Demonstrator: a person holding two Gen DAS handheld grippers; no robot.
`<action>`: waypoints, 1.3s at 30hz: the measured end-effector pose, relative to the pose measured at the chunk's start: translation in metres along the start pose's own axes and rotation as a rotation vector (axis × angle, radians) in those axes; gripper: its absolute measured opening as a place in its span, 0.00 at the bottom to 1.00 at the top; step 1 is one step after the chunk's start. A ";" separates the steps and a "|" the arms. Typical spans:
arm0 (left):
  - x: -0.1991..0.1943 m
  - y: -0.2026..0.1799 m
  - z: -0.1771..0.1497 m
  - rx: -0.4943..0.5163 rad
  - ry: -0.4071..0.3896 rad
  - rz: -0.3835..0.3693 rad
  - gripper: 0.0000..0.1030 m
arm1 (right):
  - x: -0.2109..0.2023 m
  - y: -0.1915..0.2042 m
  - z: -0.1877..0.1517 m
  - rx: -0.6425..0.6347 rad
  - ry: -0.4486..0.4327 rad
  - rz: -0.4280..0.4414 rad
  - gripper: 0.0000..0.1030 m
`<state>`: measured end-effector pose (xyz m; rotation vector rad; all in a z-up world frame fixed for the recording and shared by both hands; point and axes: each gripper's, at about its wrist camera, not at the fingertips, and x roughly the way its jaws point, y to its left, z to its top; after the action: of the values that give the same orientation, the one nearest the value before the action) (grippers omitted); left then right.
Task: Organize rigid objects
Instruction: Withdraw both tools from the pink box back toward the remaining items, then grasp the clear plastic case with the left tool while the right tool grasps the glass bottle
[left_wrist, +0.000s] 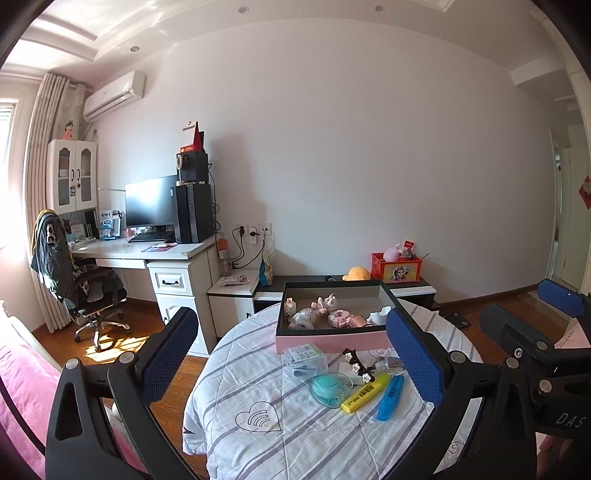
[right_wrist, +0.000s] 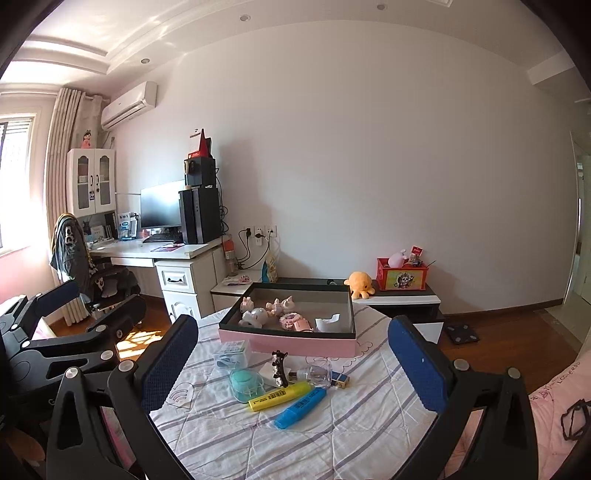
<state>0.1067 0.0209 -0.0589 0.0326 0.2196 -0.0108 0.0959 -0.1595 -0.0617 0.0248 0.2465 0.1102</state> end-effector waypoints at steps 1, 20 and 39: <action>-0.002 0.000 0.001 -0.001 -0.003 0.001 1.00 | -0.003 0.000 0.001 0.000 -0.004 0.000 1.00; 0.000 -0.004 -0.002 0.005 0.013 -0.006 1.00 | -0.003 -0.001 -0.003 0.003 0.012 -0.012 1.00; 0.103 0.002 -0.081 0.004 0.331 -0.102 1.00 | 0.094 -0.012 -0.070 0.014 0.291 0.015 1.00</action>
<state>0.1893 0.0253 -0.1603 0.0269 0.5522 -0.1084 0.1709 -0.1602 -0.1530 0.0249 0.5381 0.1269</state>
